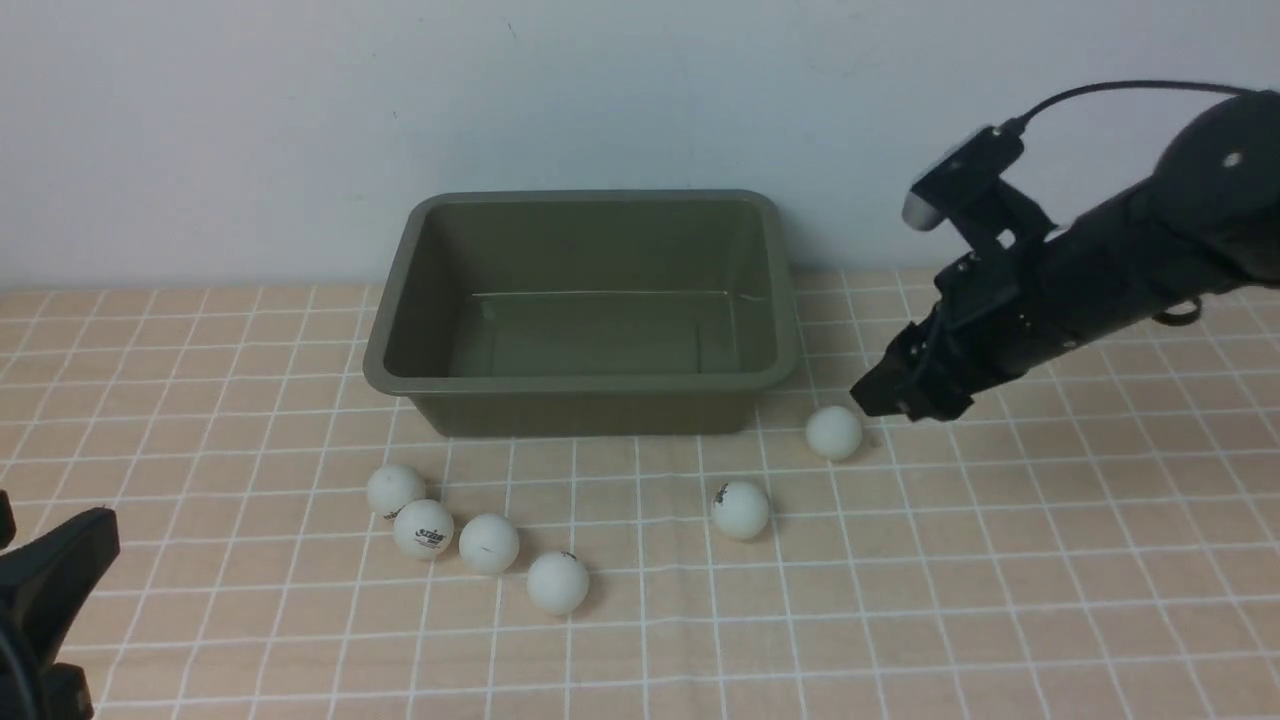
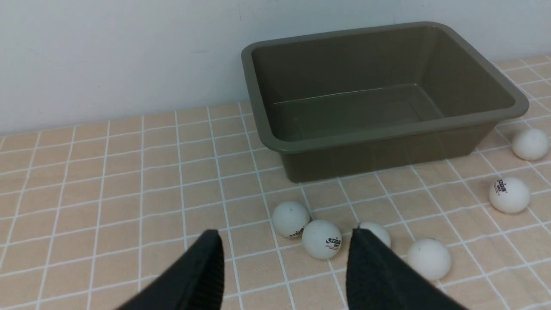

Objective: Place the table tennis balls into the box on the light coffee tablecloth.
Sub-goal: 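Reach for and grasp a ping pong ball on the table, then release the ping pong ball into the bin and lift the gripper away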

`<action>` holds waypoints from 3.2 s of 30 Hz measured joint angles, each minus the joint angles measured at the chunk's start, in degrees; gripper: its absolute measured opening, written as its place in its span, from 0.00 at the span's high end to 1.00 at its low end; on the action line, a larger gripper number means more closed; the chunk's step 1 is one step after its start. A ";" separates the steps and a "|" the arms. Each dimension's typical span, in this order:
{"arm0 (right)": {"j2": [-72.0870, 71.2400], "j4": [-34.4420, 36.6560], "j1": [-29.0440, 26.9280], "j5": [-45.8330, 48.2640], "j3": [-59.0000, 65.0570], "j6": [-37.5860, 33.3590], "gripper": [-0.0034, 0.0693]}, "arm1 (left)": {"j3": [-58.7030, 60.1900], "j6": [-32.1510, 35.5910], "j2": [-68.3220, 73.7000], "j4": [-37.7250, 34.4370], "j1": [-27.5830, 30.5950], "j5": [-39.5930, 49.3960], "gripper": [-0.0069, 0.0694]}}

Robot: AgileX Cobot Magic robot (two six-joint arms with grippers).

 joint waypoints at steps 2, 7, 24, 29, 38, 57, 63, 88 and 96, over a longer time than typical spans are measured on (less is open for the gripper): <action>4.01 -0.70 0.00 0.52 -3.48 1.44 0.44 | 0.00 0.00 0.00 0.00 0.00 0.00 0.49; 10.32 -2.46 0.00 2.88 -9.03 3.75 0.44 | 0.00 0.05 0.00 0.00 0.00 0.06 0.49; 18.75 -2.97 0.00 2.73 -11.93 3.86 0.43 | 0.00 0.22 0.00 0.00 0.00 0.69 0.49; 18.87 -2.60 0.00 1.71 -12.00 3.46 0.43 | 0.00 0.27 0.00 0.00 0.00 0.77 0.49; 18.87 -0.44 0.00 -0.43 -12.06 3.24 0.32 | 0.00 0.27 0.00 0.00 0.00 3.48 0.49; 16.97 -2.43 -0.05 0.77 -12.31 6.07 0.48 | 0.00 0.27 0.00 0.00 0.00 3.74 0.49; 10.08 -2.87 -1.34 0.20 -13.57 5.36 0.48 | 0.00 0.27 0.00 0.00 0.00 3.74 0.49; 19.15 12.10 4.03 4.81 -30.30 -5.76 0.24 | 0.00 0.27 0.00 0.00 0.00 5.25 0.49; 9.05 0.52 -0.61 4.99 -30.87 0.65 0.23 | 0.00 0.27 0.00 -0.05 0.00 5.25 0.49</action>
